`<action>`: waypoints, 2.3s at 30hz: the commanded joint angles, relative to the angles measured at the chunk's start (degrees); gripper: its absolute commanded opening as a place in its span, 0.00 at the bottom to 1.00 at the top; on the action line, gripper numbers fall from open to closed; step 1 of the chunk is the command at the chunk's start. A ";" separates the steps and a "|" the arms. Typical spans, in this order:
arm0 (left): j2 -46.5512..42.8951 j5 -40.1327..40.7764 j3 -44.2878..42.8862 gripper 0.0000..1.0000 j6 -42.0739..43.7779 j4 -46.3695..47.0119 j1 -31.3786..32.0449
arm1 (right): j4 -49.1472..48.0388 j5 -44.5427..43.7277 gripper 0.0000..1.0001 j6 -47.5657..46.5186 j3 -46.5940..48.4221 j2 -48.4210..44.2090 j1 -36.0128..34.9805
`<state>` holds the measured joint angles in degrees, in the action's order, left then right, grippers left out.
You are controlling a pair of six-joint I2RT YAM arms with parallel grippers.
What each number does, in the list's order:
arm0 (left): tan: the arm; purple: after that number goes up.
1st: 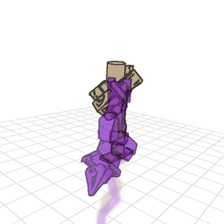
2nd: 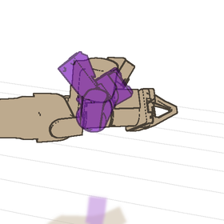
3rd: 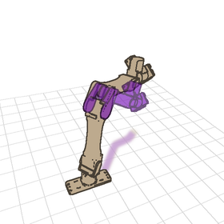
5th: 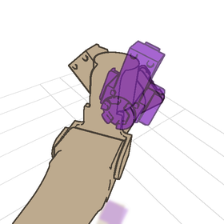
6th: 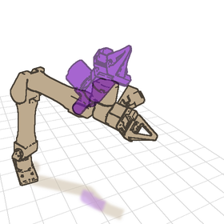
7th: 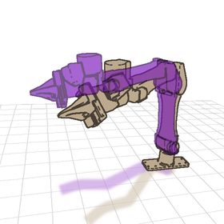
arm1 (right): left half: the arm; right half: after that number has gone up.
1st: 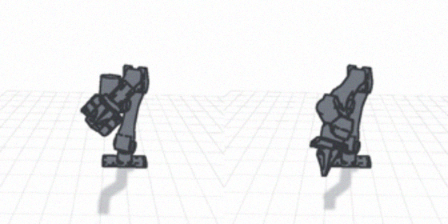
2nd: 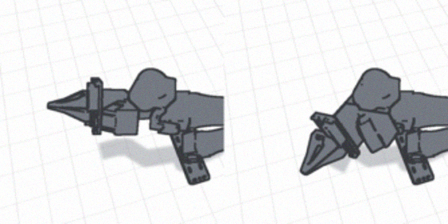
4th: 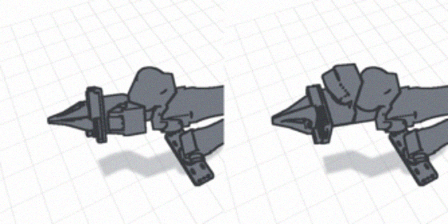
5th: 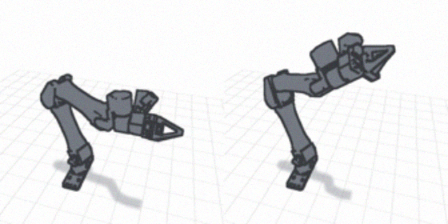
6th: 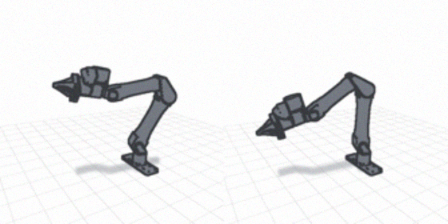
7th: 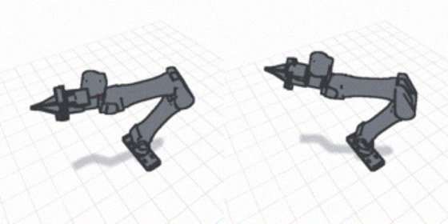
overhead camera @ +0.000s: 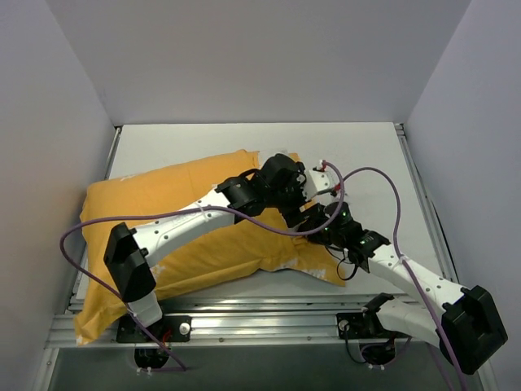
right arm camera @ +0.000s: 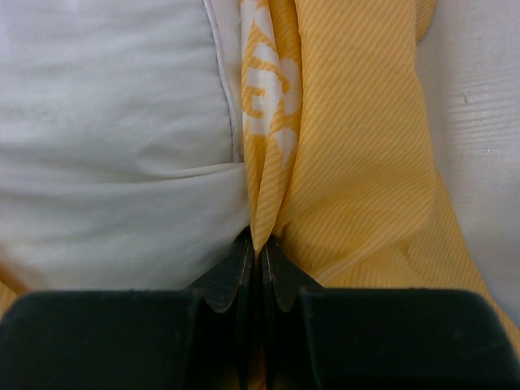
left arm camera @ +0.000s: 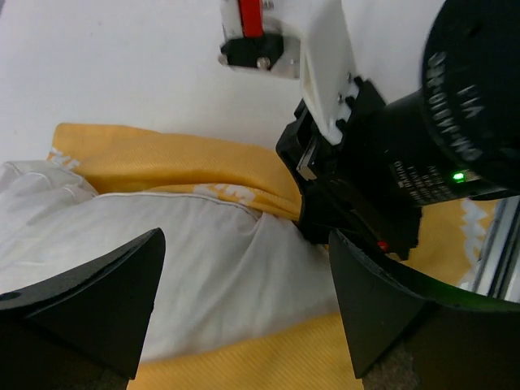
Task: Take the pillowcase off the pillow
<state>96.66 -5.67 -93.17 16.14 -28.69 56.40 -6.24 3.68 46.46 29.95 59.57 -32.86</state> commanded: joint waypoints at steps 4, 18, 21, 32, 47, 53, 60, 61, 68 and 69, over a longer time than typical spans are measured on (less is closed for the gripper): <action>6.51 4.44 -1.84 0.92 7.85 -2.77 -0.41 | -1.50 0.62 0.00 -2.42 1.86 0.63 1.66; 14.08 2.08 0.88 0.55 1.88 -7.09 -4.10 | 5.79 -5.51 0.00 -3.13 1.42 -5.08 5.70; 12.94 0.22 1.14 0.03 1.00 -6.21 -6.38 | 8.85 -6.84 0.01 -3.30 1.95 -5.96 5.97; -0.85 -5.40 3.95 0.02 -5.49 -2.52 -16.84 | 21.87 -12.39 0.00 -1.98 4.32 -6.48 13.87; -11.85 -21.39 6.69 0.02 -26.16 13.48 -32.67 | 15.85 0.96 0.00 -5.23 -0.86 -5.08 19.68; -5.36 -20.18 3.35 0.02 -26.43 17.26 -21.02 | 5.10 11.79 0.13 -8.31 1.76 -2.71 17.84; -2.52 -11.68 2.20 0.22 -29.68 18.59 -16.77 | 19.93 -1.55 0.44 -13.85 12.57 -5.15 17.13; -3.31 -9.12 2.11 0.32 -29.68 17.54 -16.59 | 21.43 -2.97 0.48 -14.02 14.32 -5.95 17.48; -16.23 17.60 7.55 0.90 -37.31 1.31 -16.41 | 20.24 3.94 0.76 -18.50 20.92 -6.40 18.19; -17.46 19.80 8.60 0.92 -38.37 -1.69 -16.41 | 19.00 6.83 0.78 -19.03 21.19 -4.40 18.01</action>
<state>86.11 0.47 -85.71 -17.52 -22.48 40.27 14.04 5.15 31.22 49.04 52.47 -14.66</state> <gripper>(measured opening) 0.902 0.770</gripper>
